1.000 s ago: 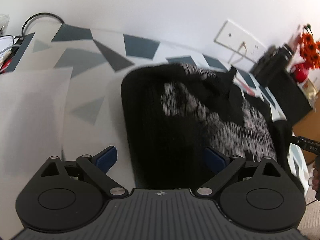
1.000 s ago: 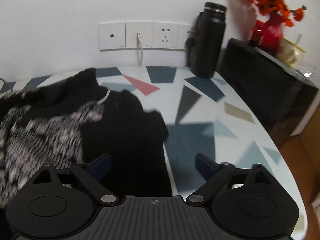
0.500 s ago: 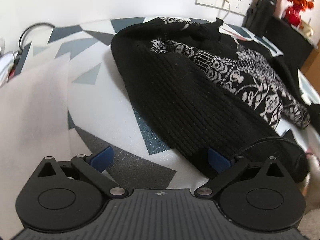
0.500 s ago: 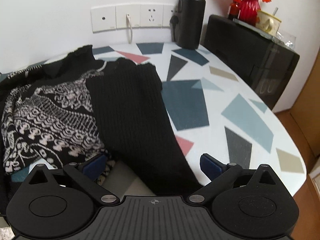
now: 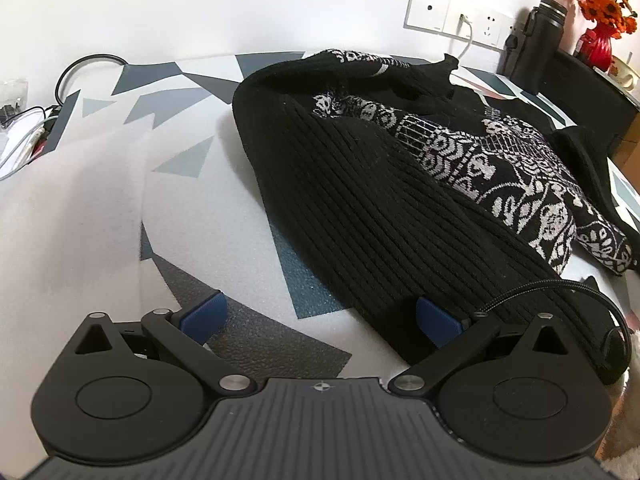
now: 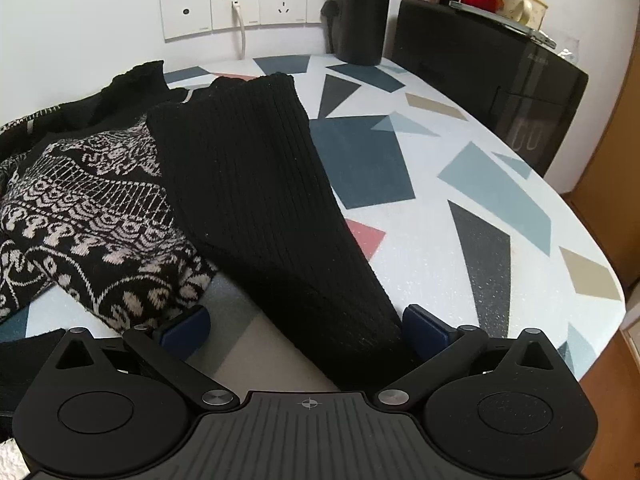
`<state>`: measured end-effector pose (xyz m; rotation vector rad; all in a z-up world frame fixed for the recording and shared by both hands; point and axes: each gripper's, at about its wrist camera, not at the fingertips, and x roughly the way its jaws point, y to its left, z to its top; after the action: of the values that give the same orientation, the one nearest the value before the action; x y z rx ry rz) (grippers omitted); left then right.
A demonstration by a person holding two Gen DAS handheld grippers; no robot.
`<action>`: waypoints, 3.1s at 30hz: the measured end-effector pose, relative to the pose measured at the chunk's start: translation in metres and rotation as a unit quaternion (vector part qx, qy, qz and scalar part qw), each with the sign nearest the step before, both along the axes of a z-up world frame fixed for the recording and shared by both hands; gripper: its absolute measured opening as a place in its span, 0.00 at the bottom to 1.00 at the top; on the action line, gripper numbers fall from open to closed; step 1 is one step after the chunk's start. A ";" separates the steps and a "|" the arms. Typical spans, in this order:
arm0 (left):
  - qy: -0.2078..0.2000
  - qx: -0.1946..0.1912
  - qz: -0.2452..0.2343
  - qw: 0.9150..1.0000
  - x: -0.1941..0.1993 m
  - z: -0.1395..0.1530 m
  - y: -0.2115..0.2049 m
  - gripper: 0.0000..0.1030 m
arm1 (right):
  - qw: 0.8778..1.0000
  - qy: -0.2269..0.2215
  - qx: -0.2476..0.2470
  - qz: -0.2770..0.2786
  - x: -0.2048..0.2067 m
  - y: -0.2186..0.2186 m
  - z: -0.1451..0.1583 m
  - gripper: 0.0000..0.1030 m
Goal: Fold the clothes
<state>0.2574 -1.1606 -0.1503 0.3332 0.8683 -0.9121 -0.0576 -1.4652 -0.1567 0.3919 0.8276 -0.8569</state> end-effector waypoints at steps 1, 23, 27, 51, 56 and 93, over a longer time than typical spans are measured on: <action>-0.003 0.000 0.002 1.000 -0.001 0.000 0.000 1.00 | 1.000 0.000 0.002 -0.002 -0.001 0.000 0.000 0.99; -0.001 0.033 0.148 0.988 -0.027 0.002 -0.015 1.00 | 1.000 0.001 0.025 0.018 -0.081 -0.081 -0.001 0.99; 0.006 0.035 0.199 0.979 -0.037 0.004 -0.014 1.00 | 0.998 -0.001 0.019 0.058 -0.082 -0.085 -0.002 0.99; -0.038 0.009 0.254 0.966 -0.067 -0.001 -0.009 1.00 | 0.996 -0.015 0.005 0.083 -0.080 -0.086 -0.003 0.99; -0.029 0.018 0.269 0.962 -0.067 0.002 -0.013 1.00 | 0.997 -0.018 0.001 0.077 -0.078 -0.085 -0.004 0.99; 0.010 0.002 0.085 0.996 -0.124 0.022 -0.061 1.00 | 0.998 -0.025 -0.006 0.066 -0.063 -0.085 -0.004 0.99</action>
<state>0.1335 -1.2216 -0.1286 0.2500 0.9020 -0.7566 -0.1208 -1.5503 -0.1609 0.3437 0.7935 -0.7267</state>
